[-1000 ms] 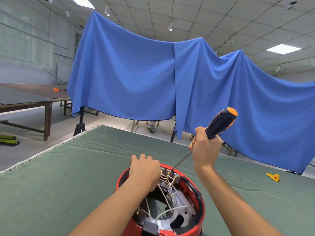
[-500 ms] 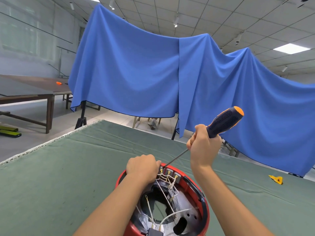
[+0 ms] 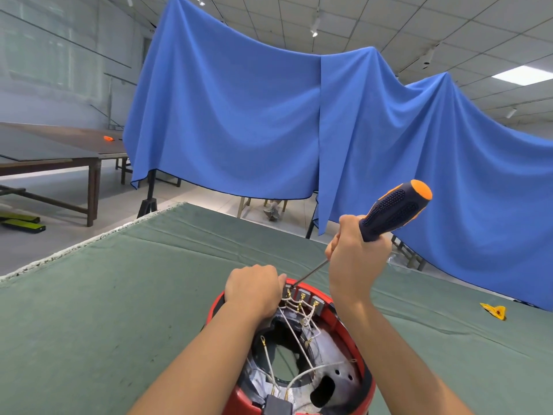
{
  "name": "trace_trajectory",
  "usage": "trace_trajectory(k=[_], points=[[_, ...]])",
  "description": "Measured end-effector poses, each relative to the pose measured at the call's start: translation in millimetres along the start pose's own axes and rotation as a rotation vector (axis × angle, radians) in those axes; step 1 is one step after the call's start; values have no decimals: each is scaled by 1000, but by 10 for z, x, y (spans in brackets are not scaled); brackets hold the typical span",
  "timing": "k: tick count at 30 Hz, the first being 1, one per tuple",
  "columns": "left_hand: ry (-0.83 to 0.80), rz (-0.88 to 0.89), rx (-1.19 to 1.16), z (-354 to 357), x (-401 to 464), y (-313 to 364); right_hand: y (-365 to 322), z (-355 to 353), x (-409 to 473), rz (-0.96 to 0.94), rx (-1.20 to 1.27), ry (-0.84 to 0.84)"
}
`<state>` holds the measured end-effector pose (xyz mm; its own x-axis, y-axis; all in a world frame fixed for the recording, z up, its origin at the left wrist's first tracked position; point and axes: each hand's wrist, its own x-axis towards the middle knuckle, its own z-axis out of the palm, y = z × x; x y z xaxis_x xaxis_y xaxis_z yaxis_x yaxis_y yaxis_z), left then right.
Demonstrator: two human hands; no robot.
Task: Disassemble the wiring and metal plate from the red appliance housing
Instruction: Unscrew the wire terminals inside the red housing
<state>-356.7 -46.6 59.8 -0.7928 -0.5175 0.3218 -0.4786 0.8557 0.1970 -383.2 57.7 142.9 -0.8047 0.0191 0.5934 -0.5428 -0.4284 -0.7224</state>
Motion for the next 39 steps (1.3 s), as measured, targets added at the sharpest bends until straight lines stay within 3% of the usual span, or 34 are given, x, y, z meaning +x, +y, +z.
trace_trajectory(k=[12, 29, 39], points=[[3, 8, -11, -39, -23, -17, 36, 103, 261, 82, -166, -6], [-27, 3, -19, -73, -43, 0, 211, 88, 733, 412, -293, 213], [-27, 1, -28, -89, -54, 7, 183, 74, 680, 465, -302, 142]])
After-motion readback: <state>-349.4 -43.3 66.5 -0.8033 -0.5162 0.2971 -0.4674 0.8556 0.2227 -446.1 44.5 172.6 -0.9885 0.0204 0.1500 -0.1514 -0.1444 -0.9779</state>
